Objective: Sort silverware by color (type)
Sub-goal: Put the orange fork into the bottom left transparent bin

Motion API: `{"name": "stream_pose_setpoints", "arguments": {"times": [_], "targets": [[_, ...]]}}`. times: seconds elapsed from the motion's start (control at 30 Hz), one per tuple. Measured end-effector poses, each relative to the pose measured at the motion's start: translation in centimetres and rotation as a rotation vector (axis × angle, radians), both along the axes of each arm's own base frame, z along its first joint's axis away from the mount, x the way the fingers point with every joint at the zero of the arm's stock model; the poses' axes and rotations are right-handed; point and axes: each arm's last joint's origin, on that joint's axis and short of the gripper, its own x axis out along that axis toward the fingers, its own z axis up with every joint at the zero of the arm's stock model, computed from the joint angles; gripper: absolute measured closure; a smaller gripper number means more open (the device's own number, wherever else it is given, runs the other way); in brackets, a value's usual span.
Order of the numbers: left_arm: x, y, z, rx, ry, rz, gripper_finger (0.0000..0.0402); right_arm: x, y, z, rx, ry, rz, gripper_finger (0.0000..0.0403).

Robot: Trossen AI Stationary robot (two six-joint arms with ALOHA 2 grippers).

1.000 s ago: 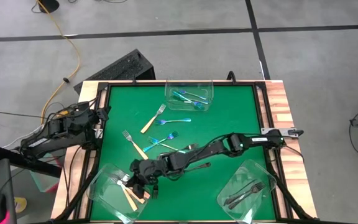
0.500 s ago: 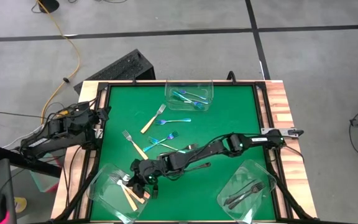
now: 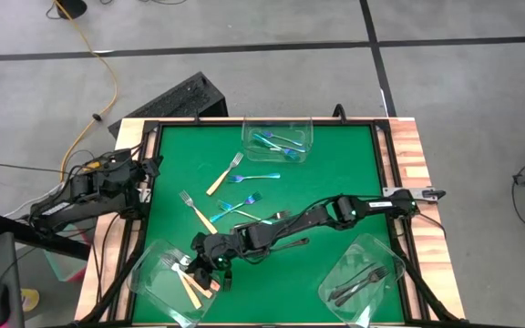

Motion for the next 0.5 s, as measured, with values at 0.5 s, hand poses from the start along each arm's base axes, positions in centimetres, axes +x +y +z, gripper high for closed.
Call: {"name": "stream_pose_setpoints", "arguments": {"times": [0.5], "targets": [[0.0,0.0,0.0,0.0,0.0,0.0,0.0226,0.0,-0.01,-0.01,0.011,0.005,-0.007,0.0307]]}}
